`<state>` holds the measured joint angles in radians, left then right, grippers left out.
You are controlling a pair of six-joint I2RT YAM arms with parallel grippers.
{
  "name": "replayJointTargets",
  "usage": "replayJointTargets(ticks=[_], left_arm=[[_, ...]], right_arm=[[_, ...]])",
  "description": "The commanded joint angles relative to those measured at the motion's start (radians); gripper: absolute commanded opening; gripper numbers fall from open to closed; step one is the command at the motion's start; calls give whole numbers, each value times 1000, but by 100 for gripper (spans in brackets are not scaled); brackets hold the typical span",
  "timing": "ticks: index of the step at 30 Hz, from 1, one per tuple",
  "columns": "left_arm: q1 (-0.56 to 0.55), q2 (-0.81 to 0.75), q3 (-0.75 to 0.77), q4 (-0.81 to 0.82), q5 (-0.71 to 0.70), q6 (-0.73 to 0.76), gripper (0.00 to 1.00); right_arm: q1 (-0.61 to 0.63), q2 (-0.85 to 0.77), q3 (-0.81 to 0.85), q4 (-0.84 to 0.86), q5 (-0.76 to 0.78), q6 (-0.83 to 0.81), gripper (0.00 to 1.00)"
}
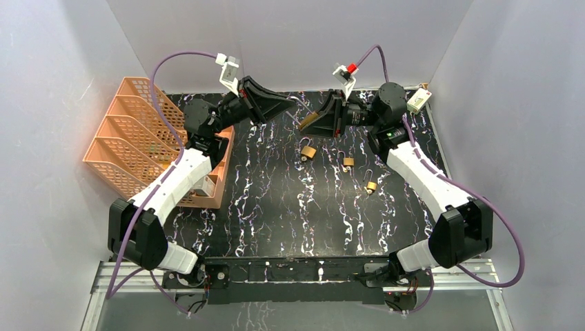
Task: Lock with the key
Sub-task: Lock the lock.
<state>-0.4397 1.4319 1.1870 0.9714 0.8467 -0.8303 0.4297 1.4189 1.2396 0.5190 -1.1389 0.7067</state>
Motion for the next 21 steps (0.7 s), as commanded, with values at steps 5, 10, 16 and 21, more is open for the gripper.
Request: replayJointTargets(ticks=[5,10,16,21], left_arm=[[-21,24,77,-107,138,86,0],[2,46,135,-157,162,88,0],[9,45,131,-161,175,75,0],[21,58,179,-185,192,56,0]], right_arm=[[-11,-80,25,49,94,28,8],[-71,-107,68,-95,101,-94,67],[-160,-180,72,-225,168,-231,99],[-217,-230,-35,-160,177,-207,99]])
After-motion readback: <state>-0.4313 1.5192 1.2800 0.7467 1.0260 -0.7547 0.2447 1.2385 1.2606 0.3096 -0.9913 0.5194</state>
